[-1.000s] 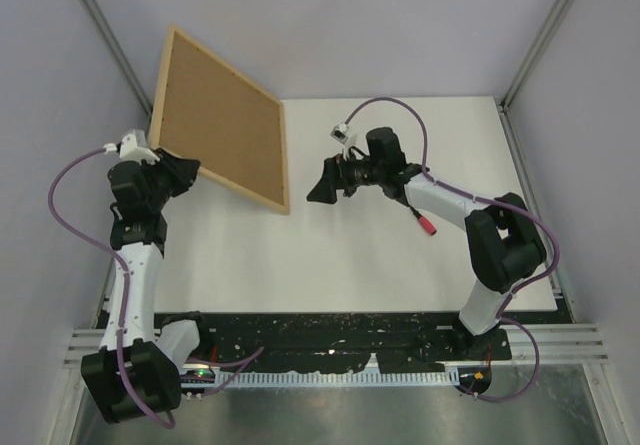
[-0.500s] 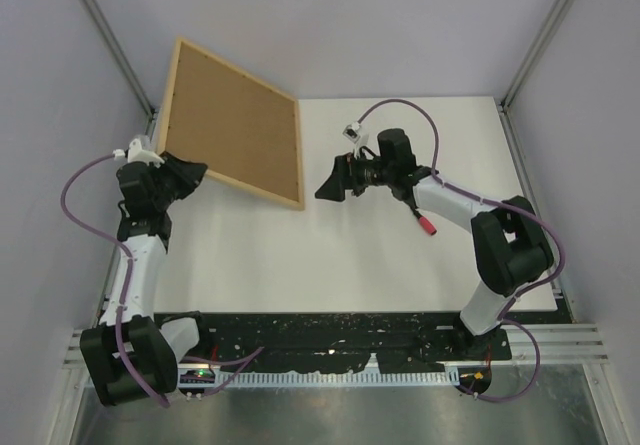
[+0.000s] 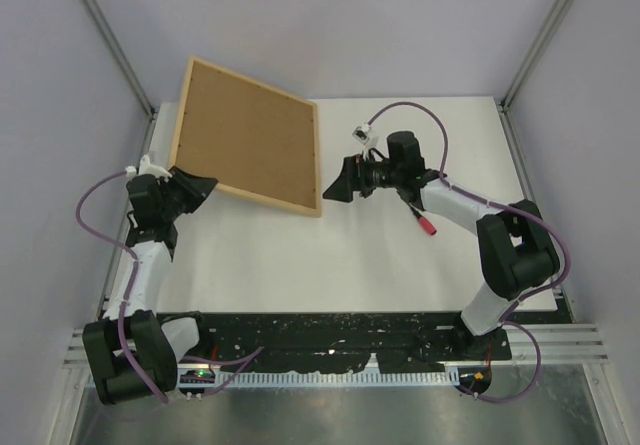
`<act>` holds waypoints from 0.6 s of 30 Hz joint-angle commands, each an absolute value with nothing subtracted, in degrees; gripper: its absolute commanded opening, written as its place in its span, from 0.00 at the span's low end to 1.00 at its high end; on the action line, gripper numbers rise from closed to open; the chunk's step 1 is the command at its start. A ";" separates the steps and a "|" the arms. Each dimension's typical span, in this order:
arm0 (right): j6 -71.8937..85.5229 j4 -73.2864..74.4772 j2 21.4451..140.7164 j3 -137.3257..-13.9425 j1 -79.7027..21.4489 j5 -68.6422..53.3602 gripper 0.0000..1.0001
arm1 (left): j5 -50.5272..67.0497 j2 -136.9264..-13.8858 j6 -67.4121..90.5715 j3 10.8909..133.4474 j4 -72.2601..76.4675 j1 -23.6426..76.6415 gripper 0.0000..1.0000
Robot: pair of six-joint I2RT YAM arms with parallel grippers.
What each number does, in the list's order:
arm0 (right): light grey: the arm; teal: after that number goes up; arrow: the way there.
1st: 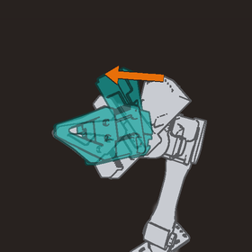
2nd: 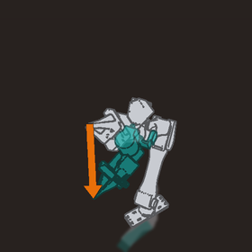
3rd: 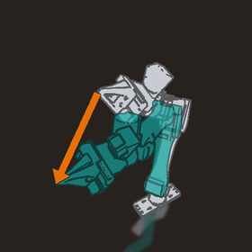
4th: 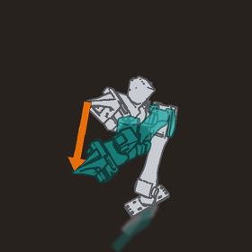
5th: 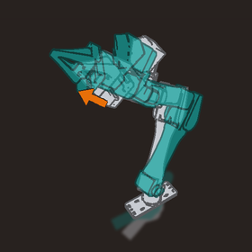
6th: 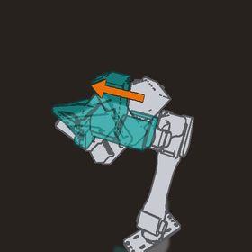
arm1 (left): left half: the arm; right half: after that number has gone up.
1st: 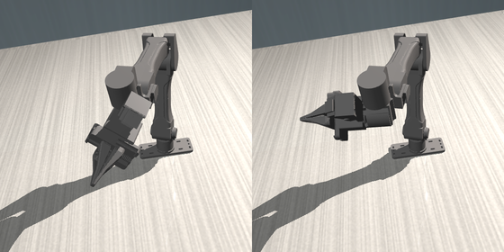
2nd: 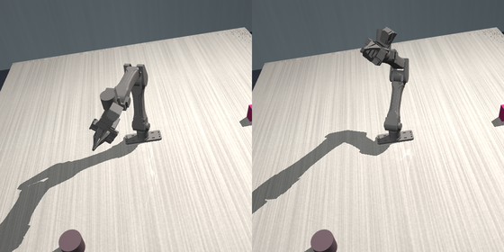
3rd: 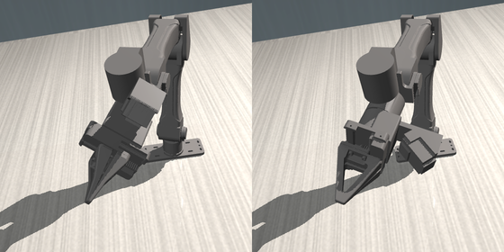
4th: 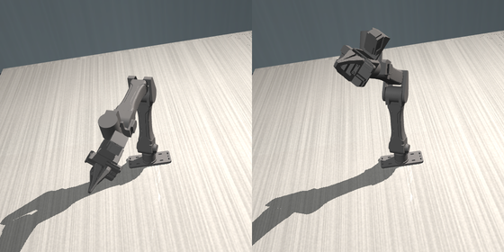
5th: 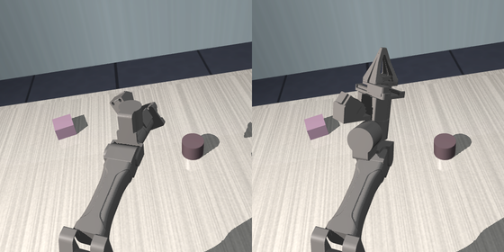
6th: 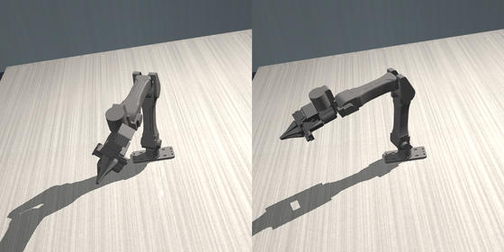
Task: Take the photo out of the frame
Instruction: Turn over the photo frame at the center of the board.
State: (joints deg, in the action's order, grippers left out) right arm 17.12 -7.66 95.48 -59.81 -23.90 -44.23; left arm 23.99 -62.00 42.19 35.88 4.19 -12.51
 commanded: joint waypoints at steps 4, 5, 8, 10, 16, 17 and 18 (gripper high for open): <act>4.89 -11.44 92.37 -57.66 -26.18 -40.37 0.92 | 25.40 -64.16 32.43 33.40 1.67 -12.04 0.00; 2.31 -10.82 92.29 -57.66 -27.06 -38.34 0.92 | 25.40 -64.16 32.52 33.40 1.67 -11.95 0.00; -12.16 -10.72 92.11 -57.22 -32.58 -28.08 0.92 | 25.23 -63.99 32.78 33.49 1.76 -11.95 0.00; -20.86 -12.82 92.20 -56.08 -37.51 -20.01 0.93 | 25.05 -63.63 32.61 33.49 1.67 -11.95 0.00; -34.97 -21.43 98.60 -57.65 -49.91 -1.43 0.93 | 24.78 -62.58 32.69 33.66 1.49 -11.95 0.00; -37.16 -24.06 100.18 -57.92 -51.57 1.90 0.93 | 24.44 -62.58 32.52 33.66 1.49 -12.04 0.00; -38.05 -25.56 101.94 -58.18 -52.55 3.59 0.93 | 24.26 -62.40 32.52 33.58 1.49 -11.95 0.00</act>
